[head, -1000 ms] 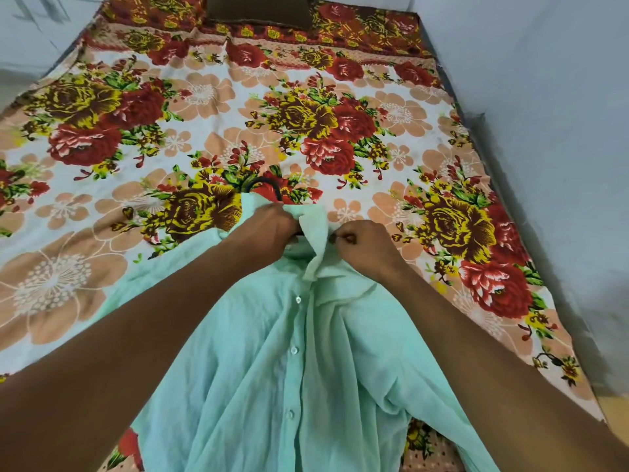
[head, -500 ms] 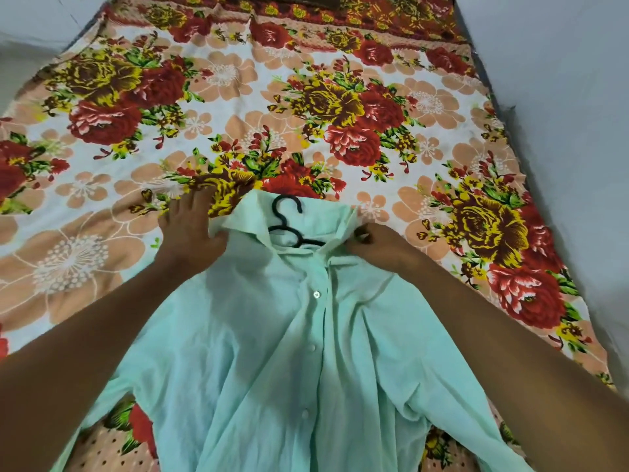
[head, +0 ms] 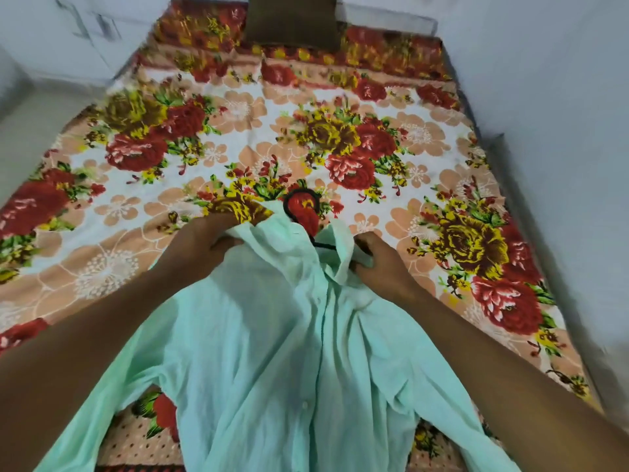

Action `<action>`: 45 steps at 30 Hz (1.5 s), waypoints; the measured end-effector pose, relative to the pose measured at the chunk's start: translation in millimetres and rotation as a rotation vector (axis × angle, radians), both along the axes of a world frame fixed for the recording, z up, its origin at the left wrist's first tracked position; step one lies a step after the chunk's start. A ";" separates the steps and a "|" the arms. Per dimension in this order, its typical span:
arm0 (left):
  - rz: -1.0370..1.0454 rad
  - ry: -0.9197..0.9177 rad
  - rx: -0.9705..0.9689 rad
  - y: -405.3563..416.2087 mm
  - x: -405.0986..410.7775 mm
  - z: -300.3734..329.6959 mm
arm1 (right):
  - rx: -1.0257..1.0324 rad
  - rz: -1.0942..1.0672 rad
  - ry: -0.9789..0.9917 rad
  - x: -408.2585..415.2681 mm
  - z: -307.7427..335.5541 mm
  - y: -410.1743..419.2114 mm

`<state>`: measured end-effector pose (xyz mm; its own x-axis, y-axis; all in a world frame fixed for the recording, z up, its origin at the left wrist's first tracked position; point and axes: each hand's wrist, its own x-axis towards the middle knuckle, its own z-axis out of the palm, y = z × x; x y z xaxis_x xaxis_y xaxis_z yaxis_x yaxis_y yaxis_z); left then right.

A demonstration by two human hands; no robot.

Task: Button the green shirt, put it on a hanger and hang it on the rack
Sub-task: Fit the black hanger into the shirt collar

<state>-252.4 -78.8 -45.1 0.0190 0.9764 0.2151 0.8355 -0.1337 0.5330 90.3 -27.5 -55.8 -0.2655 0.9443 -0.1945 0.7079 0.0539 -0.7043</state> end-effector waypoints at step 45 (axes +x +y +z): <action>-0.018 -0.033 0.227 -372.9 -35.8 702.3 | 0.753 0.319 0.092 52.2 779.8 -313.6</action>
<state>-288.2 -451.7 657.2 0.0258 0.9023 0.4304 0.8146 -0.2685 0.5141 142.5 -341.1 724.0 -0.5269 0.6894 0.4971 0.5196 0.7241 -0.4535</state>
